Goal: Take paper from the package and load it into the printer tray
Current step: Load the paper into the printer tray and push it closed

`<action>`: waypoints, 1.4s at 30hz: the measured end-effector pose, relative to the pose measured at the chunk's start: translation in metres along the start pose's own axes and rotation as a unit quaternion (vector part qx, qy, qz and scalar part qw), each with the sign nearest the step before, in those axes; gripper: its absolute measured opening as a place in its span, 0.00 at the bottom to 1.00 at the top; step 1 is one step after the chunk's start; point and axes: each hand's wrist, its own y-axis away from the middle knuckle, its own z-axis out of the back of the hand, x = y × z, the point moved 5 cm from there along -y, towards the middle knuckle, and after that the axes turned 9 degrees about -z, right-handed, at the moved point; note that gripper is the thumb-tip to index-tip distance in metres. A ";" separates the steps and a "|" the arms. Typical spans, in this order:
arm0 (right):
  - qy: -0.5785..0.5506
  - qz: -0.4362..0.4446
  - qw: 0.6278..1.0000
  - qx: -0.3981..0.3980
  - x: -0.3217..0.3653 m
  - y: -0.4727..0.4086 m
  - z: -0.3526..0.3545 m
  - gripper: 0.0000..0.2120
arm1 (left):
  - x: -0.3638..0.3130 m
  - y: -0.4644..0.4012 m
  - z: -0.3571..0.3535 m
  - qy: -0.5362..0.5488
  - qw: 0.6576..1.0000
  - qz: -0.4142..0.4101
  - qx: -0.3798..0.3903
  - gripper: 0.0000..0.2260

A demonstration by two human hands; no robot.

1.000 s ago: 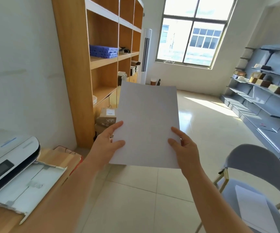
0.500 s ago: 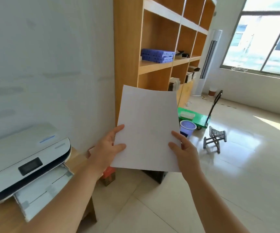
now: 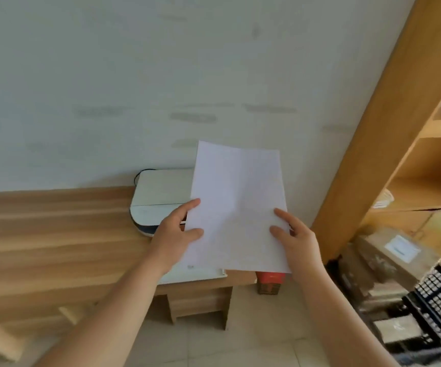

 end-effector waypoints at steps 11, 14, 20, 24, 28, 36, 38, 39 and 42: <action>0.027 -0.026 0.995 0.097 0.014 -0.071 -0.108 0.15 | 0.045 -0.037 0.085 0.007 0.995 0.057 -0.079 0.28; 0.051 -0.043 0.992 0.109 0.003 -0.088 -0.127 0.14 | 0.064 -0.047 0.096 0.007 0.993 0.078 -0.088 0.28; 0.053 -0.111 0.984 0.131 -0.043 -0.109 -0.150 0.15 | 0.109 -0.045 0.101 0.026 0.983 0.162 -0.083 0.27; 0.074 -0.153 0.973 0.156 -0.069 -0.125 -0.159 0.16 | 0.134 -0.042 0.097 0.049 0.972 0.211 -0.096 0.27; 0.087 -0.173 0.965 0.177 -0.081 -0.143 -0.163 0.17 | 0.149 -0.043 0.088 0.052 0.963 0.241 -0.113 0.27; 0.091 -0.198 0.953 0.211 -0.110 -0.169 -0.167 0.17 | 0.171 -0.046 0.080 0.035 0.951 0.268 -0.151 0.26; 0.096 -0.213 0.948 0.217 -0.117 -0.171 -0.167 0.17 | 0.175 -0.044 0.078 0.027 0.949 0.275 -0.153 0.26; 0.097 -0.218 0.946 0.217 -0.120 -0.171 -0.167 0.17 | 0.178 -0.042 0.078 0.026 0.947 0.280 -0.154 0.25; 0.110 -0.230 0.943 0.215 -0.130 -0.167 -0.165 0.17 | 0.188 -0.038 0.079 0.029 0.946 0.289 -0.146 0.25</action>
